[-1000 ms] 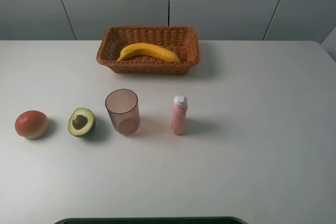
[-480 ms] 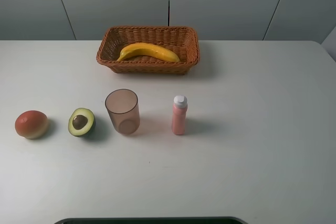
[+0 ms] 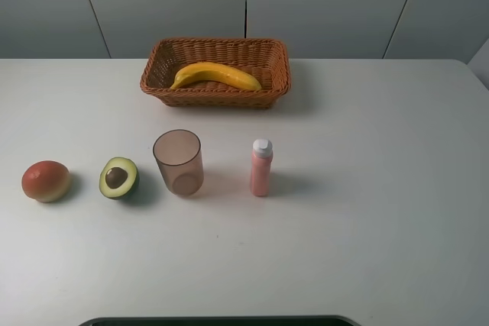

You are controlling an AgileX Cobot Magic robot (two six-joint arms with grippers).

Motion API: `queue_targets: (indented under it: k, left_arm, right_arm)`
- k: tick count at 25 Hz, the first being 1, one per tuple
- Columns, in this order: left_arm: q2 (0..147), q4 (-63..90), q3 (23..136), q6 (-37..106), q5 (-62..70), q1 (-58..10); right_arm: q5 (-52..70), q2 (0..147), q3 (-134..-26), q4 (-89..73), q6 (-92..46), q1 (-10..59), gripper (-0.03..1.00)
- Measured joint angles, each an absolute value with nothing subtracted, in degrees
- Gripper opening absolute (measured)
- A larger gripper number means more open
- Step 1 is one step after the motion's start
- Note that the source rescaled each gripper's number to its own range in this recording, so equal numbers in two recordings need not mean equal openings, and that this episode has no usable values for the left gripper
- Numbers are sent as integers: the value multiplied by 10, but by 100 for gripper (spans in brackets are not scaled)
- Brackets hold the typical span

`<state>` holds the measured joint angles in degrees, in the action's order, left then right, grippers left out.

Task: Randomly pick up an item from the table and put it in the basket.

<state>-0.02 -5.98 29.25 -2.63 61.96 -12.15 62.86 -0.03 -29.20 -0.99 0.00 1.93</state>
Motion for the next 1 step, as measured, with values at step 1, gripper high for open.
queue_targets:
  k: [1]
  left_arm:
    - [0,-60,292,-26,620,-122]
  right_arm:
    - [629,0,-292,-10,0,19,100]
